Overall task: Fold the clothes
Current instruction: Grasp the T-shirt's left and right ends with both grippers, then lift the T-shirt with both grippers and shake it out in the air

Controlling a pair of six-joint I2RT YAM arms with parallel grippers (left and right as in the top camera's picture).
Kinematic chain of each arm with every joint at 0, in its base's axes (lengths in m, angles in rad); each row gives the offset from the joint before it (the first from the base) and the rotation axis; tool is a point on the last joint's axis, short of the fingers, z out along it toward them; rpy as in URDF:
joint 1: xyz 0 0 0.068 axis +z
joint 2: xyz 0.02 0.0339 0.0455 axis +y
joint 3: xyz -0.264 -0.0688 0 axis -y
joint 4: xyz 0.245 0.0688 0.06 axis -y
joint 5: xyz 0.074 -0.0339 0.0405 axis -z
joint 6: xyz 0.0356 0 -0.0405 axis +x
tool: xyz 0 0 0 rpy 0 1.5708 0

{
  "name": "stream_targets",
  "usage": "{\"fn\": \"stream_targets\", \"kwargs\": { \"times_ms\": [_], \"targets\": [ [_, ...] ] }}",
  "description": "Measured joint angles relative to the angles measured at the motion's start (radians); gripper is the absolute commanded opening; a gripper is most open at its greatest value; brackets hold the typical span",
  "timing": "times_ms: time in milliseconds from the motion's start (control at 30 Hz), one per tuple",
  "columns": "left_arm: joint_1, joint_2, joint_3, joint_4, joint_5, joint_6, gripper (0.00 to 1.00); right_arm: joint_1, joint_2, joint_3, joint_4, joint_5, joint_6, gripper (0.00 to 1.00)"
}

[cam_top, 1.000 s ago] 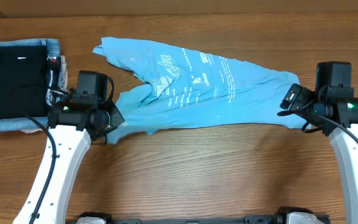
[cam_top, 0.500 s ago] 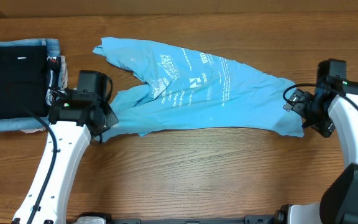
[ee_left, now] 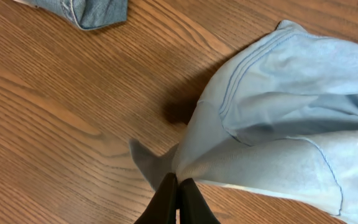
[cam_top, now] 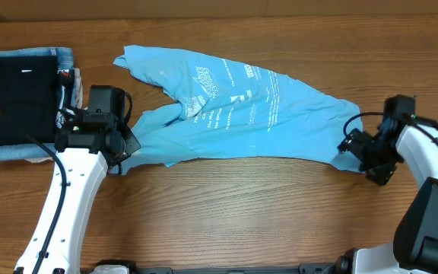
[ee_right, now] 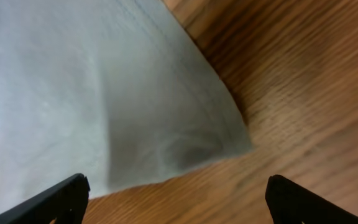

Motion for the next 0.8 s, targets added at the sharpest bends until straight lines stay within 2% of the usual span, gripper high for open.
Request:
{"fn": "stream_targets", "kwargs": {
  "times_ms": [100, 200, 433, 667, 800],
  "targets": [
    [0.000, 0.000, 0.000, 0.000, 0.000, 0.000, 0.04, 0.000, 0.003, -0.044, 0.061, -0.010, 0.003, 0.90],
    [0.000, 0.000, 0.000, 0.000, 0.000, 0.000, 0.04, 0.000, 0.003, -0.072, 0.105, -0.016, 0.008, 0.80],
    [0.000, 0.000, 0.000, 0.000, 0.000, 0.000, 0.04, 0.000, 0.003, -0.081, 0.161, -0.019, 0.025, 0.47],
    [0.000, 0.000, 0.000, 0.000, 0.000, 0.000, 0.04, 0.000, 0.003, -0.084, 0.185, -0.023, 0.034, 0.04],
    [0.000, 0.000, 0.000, 0.000, 0.000, 0.000, 0.04, 0.000, 0.003, -0.085, 0.195, -0.023, 0.035, 0.04]
  ]
}}
